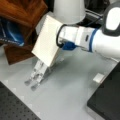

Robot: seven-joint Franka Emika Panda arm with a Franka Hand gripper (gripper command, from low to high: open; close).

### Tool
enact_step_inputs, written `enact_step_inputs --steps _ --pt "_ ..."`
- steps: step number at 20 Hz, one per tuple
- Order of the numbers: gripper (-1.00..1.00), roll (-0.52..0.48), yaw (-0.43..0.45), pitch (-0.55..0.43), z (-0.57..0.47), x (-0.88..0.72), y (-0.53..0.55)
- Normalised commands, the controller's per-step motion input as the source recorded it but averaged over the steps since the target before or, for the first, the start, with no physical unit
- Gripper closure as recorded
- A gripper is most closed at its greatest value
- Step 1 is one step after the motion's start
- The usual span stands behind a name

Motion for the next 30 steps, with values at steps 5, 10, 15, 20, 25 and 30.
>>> enact_step_inputs --steps 5,10,15,20,25,30 --pt "1.00 -0.055 -0.217 0.001 -0.10 0.40 0.14" --pt "1.00 -0.038 -0.209 -0.011 -0.10 0.33 0.13" --pt "1.00 -0.027 -0.185 -0.041 -0.14 0.29 0.05" --pt "1.00 -0.057 -0.115 -0.113 -0.15 0.24 -0.04" --pt "1.00 -0.067 -0.078 -0.160 -0.14 0.17 -0.07" --pt "1.00 -0.085 -0.063 -0.162 -0.10 0.09 -0.06"
